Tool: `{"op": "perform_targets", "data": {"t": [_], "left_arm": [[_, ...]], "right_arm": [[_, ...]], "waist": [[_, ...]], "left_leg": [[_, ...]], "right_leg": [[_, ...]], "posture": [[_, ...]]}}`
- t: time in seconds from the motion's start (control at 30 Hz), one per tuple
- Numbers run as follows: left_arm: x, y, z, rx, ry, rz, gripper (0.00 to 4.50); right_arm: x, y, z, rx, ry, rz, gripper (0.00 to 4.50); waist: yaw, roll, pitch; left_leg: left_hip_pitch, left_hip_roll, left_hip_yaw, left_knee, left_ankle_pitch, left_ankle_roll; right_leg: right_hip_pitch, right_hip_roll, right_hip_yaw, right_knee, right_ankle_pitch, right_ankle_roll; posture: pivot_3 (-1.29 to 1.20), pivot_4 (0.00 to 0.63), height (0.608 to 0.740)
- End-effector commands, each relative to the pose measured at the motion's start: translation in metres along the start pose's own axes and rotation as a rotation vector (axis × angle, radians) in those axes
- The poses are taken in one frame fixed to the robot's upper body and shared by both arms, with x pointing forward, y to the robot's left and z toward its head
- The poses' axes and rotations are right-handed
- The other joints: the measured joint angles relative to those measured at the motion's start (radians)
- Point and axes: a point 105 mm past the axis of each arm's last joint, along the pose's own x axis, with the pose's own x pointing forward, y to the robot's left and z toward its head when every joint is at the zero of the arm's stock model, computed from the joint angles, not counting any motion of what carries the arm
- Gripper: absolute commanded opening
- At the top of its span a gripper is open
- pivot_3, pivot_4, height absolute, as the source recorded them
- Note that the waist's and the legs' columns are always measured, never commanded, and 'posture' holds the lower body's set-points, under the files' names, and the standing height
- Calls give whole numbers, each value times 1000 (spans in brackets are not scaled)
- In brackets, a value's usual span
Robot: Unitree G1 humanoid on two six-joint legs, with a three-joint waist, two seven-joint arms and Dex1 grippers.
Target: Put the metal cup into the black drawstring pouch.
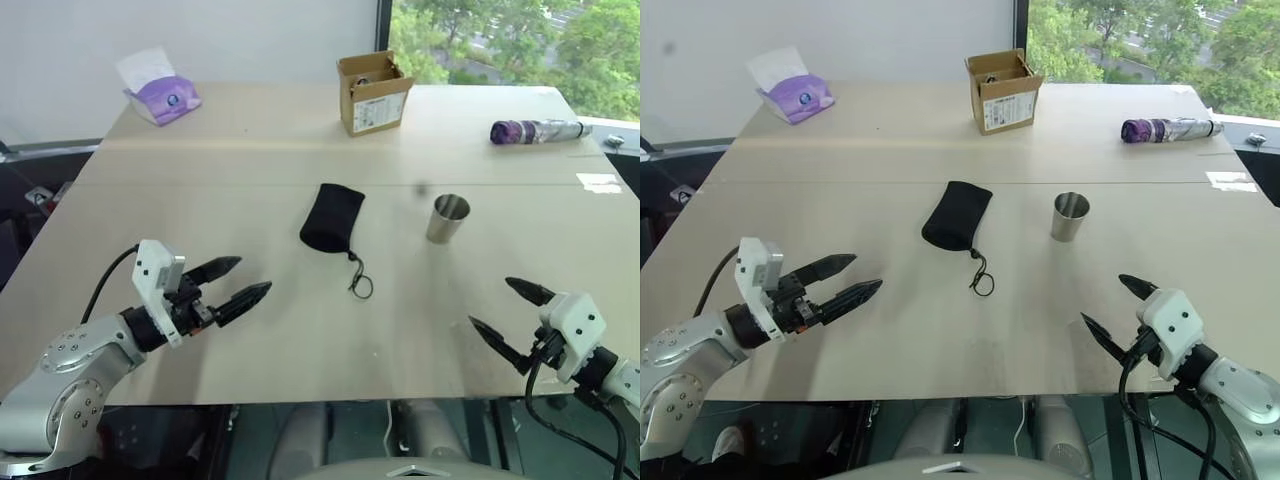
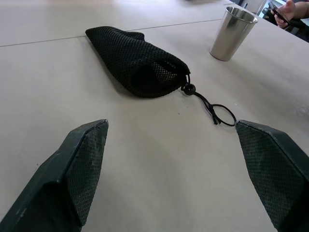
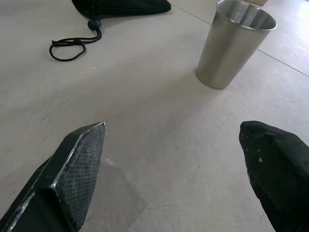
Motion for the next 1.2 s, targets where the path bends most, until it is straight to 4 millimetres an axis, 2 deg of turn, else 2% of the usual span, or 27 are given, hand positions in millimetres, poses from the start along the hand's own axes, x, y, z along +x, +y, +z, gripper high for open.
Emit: {"op": "perform_targets", "data": {"t": [0.03, 0.23, 0.33, 0.47, 0.53, 0.63, 0.9, 1.0, 1.03, 1.07, 1.1, 1.2], "left_arm": [[-1, 3, 12, 50, -16, -5, 4386], [17, 8, 28, 170, -6, -12, 4386], [31, 10, 34, 295, 35, 13, 4386], [54, 15, 33, 672, 219, 34, 4386], [65, 14, 39, 823, 224, 15, 4386], [92, 7, 45, 943, 228, -120, 4386], [142, 19, 41, 1178, 295, -249, 4386], [154, 27, 35, 1225, 337, -284, 3567], [158, 29, 34, 1232, 344, -294, 3069], [161, 30, 33, 1232, 344, -298, 2819], [165, 30, 34, 1209, 340, -310, 2162], [171, 31, 37, 1101, 338, -332, 843]], "right_arm": [[1, -2, 16, -29, -52, -9, 4500], [11, 3, 42, -17, -148, 24, 4500], [14, 17, 52, -25, -164, 117, 4500], [11, 36, 62, -42, -170, 221, 4500], [10, 41, 63, -73, -167, 234, 4500], [6, 47, 62, -111, -165, 243, 4500], [6, 46, 62, -116, -187, 148, 4500], [5, 47, 62, -116, -187, 115, 4500], [5, 48, 62, -115, -183, 106, 4500], [4, 49, 62, -112, -180, 99, 4500], [4, 49, 60, -108, -167, 85, 4500], [6, 48, 57, -97, -136, 45, 4500]], "waist": [[0, 0, 0], [0, 0, 0], [1, 0, 0], [3, 0, 0], [1, 0, 1], [6, -1, 1], [-1, -1, 1], [-3, -2, 1], [-2, -1, 1], [-2, -2, 1], [-1, -2, 1], [-1, -2, 2]], "left_leg": [[0, 0, 0, 0, 0, 0], [0, 0, 0, 0, 0, 0], [-1, 0, -1, 0, 0, 0], [-1, -1, -2, 0, 0, 0], [-1, -1, -1, 0, 0, 0], [-1, -1, -1, 0, 0, 0], [-2, -1, -1, 0, 0, 0], [-2, -1, -1, 1, 0, 0], [-2, -1, -1, 1, 0, 0], [-2, -1, -1, 1, 0, 0], [-2, -1, -1, 1, 0, 0], [-3, -1, -2, 3, 0, 0]], "right_leg": [[0, 0, 0, 0, 0, 0], [0, 0, 0, 1, 0, 0], [0, 0, 0, 0, 1, 1], [0, 0, -1, 0, 2, 4], [0, 1, -1, -1, 2, 4], [0, 0, -1, -1, 2, 4], [-1, 1, -1, -1, 2, 4], [-1, 1, -1, 0, 2, 4], [-1, 1, -1, 0, 2, 4], [-1, 1, -1, 1, 2, 4], [-1, 1, -1, 1, 2, 4], [-1, 1, -2, 1, 2, 5]], "posture": [[0, 150, 740], [0, 150, 740], [0, 150, 740], [0, 150, 740], [0, 150, 740], [0, 150, 740], [0, 150, 740], [0, 150, 740], [0, 150, 740], [0, 150, 740], [0, 150, 740], [0, 150, 740]]}}
